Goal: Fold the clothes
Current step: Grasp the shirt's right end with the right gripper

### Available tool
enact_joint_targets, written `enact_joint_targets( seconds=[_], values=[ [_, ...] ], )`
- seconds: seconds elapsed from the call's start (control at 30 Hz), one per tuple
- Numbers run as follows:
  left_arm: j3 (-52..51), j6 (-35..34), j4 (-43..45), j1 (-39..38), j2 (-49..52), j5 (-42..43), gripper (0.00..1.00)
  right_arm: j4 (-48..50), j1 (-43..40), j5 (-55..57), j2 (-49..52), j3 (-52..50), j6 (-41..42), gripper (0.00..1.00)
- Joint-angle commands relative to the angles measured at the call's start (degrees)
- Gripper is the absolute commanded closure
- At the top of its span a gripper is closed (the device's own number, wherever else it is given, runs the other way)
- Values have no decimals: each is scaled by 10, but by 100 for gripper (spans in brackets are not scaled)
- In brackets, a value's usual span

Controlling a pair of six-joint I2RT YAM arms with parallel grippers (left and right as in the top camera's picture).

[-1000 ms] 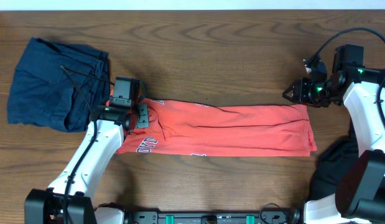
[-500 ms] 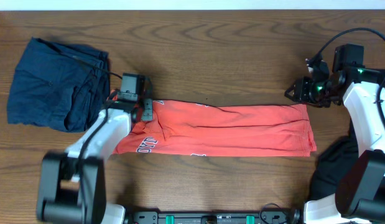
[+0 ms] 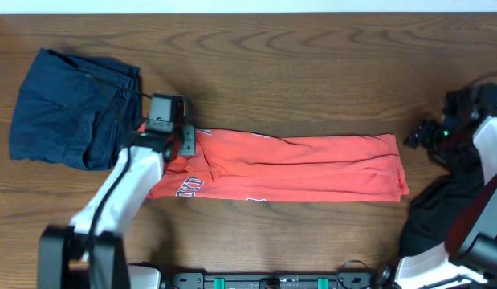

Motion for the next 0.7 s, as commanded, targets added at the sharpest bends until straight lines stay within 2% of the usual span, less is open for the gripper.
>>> enact_joint_targets(
  seconds=[0.0, 0.3, 0.4, 0.5, 0.67],
  values=[
    [17, -1, -16, 2, -42, 49, 44, -1, -26, -87, 37, -21, -42, 27],
    [11, 0, -78, 2, -35, 63, 43, 29, -14, -175, 107, -77, -79, 34],
    [10, 0, -79, 2, -35, 63, 43, 30, -8, -173, 110, -89, -84, 41],
    [10, 0, -75, 2, -35, 63, 43, 28, -8, -172, 109, -89, -84, 60],
    [10, 0, -75, 2, -35, 63, 43, 28, -18, -165, 102, -79, -83, 99]
  ],
)
